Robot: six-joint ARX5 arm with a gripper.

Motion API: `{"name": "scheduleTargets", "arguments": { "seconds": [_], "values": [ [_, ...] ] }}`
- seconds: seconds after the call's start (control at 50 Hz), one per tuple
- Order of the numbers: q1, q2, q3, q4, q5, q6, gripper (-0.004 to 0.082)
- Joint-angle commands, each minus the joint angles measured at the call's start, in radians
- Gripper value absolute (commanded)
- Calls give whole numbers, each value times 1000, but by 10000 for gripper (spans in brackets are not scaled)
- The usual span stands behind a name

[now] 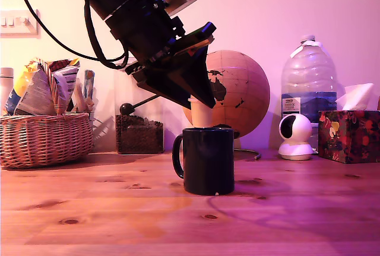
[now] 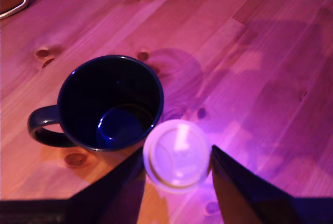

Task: Pick up the coffee capsules from the table one by one and drop them inside the nearest coffee cup

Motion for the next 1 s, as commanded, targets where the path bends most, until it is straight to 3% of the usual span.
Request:
{"name": "scheduleTargets", "arguments": {
  "seconds": [0.0,0.46,0.98],
  "values": [
    [-10,-14,-12,13,-2,-8,292],
    [-16,-28,-11,7,-1,-8,292],
    [56,-62,18,-10,11,9,292]
  ]
}}
